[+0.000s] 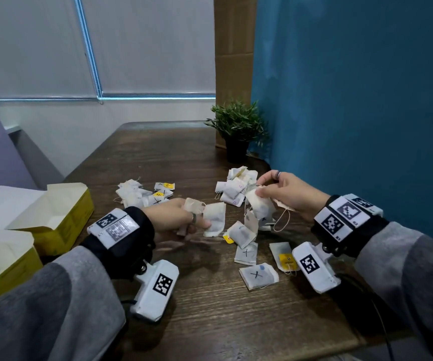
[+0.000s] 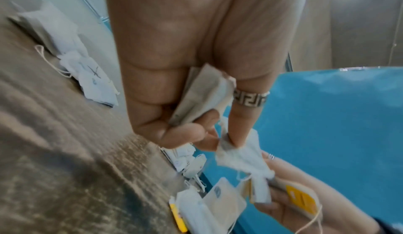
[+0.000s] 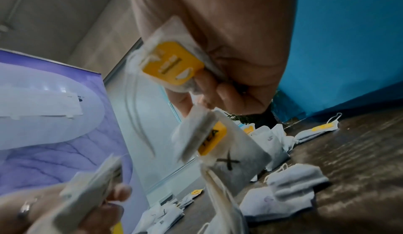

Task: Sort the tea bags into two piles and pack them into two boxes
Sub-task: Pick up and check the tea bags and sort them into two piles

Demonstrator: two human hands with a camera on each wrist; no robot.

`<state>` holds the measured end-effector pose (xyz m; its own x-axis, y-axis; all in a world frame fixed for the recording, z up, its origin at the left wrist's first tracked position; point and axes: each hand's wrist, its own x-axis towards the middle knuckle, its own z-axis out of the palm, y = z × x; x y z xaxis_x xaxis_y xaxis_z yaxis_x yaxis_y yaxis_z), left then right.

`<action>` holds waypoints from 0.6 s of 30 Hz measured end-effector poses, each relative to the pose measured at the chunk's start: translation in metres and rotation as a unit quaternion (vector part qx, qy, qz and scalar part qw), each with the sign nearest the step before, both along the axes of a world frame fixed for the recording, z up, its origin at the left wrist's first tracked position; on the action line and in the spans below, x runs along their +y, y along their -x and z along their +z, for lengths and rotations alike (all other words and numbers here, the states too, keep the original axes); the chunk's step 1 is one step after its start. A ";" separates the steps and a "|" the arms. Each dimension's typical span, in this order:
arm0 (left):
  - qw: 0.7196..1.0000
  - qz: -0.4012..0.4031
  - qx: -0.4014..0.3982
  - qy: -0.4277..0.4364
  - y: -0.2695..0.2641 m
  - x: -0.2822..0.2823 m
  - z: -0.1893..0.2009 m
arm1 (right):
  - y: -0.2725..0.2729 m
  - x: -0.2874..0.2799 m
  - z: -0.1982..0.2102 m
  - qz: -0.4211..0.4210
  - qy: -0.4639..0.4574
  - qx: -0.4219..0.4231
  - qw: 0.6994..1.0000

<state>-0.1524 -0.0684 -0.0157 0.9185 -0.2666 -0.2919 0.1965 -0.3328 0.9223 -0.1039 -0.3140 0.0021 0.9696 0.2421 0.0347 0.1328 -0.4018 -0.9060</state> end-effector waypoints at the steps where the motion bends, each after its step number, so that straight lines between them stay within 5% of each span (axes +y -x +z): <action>1: 0.999 0.022 0.006 0.042 0.001 0.002 0.001 | 0.000 0.000 0.000 -0.004 0.002 -0.003 1.000; 9: 0.933 0.140 0.145 0.298 0.009 0.016 0.011 | -0.001 0.007 0.003 -0.015 -0.049 0.051 0.997; 18: 0.936 0.167 0.144 0.273 0.009 0.017 0.002 | 0.004 0.006 0.004 0.020 -0.117 0.125 0.985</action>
<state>-0.1612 -0.0511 -0.0137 0.8811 -0.1597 -0.4452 0.4730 0.2978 0.8292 -0.1078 -0.3078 0.0062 0.9450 0.2934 -0.1448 -0.0950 -0.1774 -0.9795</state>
